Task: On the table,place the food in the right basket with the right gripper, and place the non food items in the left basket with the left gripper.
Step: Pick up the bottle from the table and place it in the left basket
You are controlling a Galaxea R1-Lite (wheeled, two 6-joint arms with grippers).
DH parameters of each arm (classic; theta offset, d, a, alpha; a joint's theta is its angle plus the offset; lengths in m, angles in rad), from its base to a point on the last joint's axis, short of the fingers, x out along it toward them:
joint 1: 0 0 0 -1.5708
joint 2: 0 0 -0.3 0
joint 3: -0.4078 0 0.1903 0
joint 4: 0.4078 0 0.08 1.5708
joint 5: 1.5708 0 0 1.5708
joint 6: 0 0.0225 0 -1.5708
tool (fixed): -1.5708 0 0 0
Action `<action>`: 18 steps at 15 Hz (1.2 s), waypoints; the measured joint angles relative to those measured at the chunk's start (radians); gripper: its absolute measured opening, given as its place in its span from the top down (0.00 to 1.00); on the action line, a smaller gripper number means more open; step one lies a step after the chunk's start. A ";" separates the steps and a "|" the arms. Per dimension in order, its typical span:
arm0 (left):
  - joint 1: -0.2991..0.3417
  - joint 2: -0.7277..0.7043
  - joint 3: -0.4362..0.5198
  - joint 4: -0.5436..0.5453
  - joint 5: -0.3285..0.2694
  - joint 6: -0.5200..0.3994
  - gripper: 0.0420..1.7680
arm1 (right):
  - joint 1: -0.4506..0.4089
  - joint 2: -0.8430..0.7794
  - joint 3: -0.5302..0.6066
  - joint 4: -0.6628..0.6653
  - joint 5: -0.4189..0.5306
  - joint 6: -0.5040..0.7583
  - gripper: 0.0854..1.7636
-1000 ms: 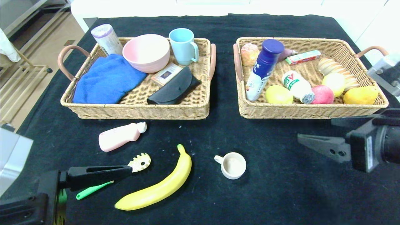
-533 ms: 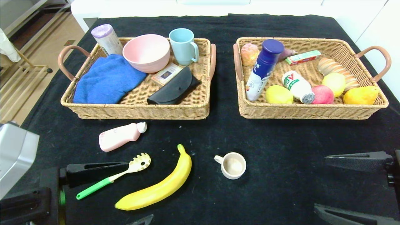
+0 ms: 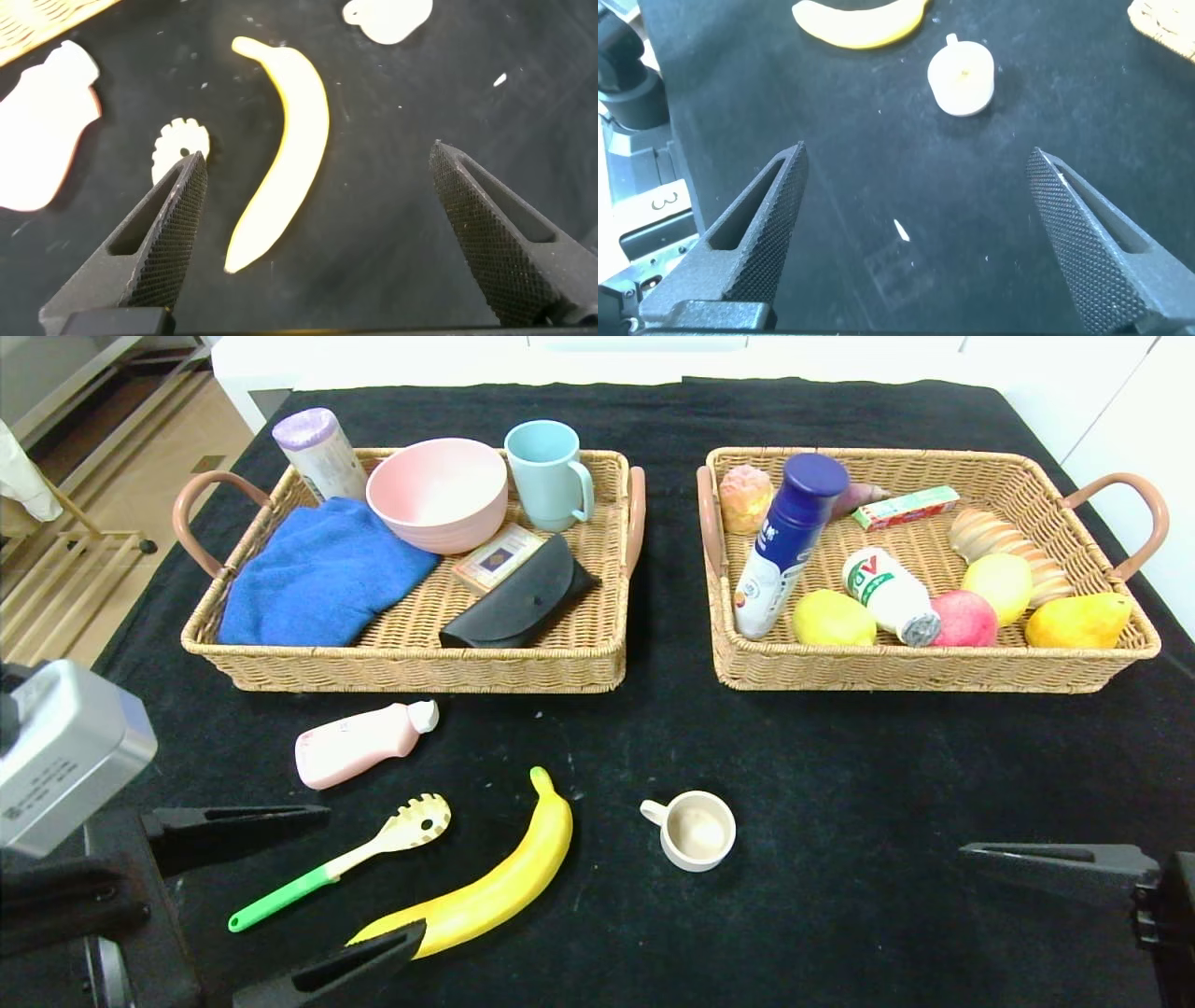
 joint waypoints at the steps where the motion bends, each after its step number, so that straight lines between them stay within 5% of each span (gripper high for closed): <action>1: 0.014 0.009 -0.020 0.006 0.026 -0.004 0.03 | 0.000 -0.008 0.004 0.000 0.000 0.000 0.04; 11: 0.139 0.174 -0.259 0.291 0.214 0.013 0.03 | -0.018 -0.085 0.009 0.005 0.001 0.002 0.04; 18: 0.220 0.338 -0.388 0.334 0.225 0.106 0.03 | -0.036 -0.090 0.006 0.003 -0.001 0.002 0.04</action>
